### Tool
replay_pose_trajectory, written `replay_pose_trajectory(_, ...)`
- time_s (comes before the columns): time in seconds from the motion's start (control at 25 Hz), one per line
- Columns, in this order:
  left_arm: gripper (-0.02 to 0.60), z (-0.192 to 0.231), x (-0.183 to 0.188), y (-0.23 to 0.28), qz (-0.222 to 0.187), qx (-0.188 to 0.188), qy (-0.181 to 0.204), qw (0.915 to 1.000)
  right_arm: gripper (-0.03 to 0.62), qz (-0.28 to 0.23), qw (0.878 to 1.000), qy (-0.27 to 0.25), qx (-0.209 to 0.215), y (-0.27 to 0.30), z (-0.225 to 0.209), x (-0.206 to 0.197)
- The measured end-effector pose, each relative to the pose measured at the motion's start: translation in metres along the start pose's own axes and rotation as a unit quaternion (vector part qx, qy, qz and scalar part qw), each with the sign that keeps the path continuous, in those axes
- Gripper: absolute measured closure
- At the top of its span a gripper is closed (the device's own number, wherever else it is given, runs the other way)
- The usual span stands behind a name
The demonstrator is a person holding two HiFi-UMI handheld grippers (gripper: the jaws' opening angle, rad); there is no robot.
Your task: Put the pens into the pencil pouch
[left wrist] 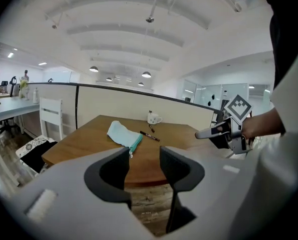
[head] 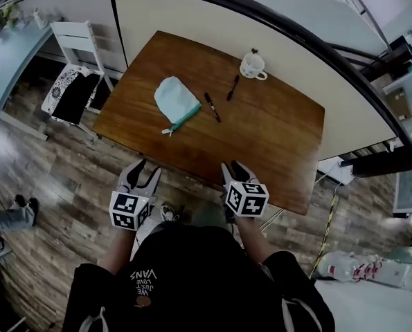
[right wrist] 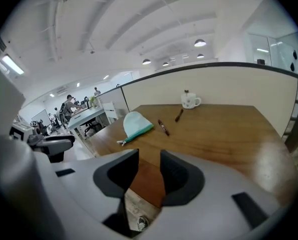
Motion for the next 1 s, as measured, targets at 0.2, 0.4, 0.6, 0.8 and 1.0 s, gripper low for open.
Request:
replay_pose_trajectory(0.2,0.405,0.000,-0.006,0.020,0.012,-0.015,0.001,0.9998,0.484,0.006,1.000,-0.018,-0.005,0.021,-0.006,0.014)
replay_pose_trajectory(0.4,0.405,0.009,-0.003,0.038,0.023,0.001,0.002,0.9997,0.484,0.016,0.998,-0.053,0.004,0.058,-0.015,0.034)
replay_pose_trajectory(0.6,0.405,0.019,0.002,0.062,0.040,0.023,-0.005,0.9989,0.484,0.041,0.994,-0.103,0.009,0.102,-0.031,0.051)
replay_pose_trajectory(0.8,0.405,0.021,0.002,0.097,0.065,0.027,0.009,0.9975,0.484,0.068,0.988,-0.137,0.017,0.148,-0.047,0.058)
replay_pose_trajectory(1.0,0.405,0.019,-0.002,0.134,0.096,0.015,0.037,0.9946,0.484,0.098,0.983,-0.153,0.027,0.188,-0.056,0.052)
Point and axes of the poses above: the fingertips, and each gripper's own axes: y forward along the fingers, z to its left, x out of its top, the point moved 3 cm from there along -y, backward along the fingers, and after that the axes turned 3 degrees about y, right-handed, at the moved point
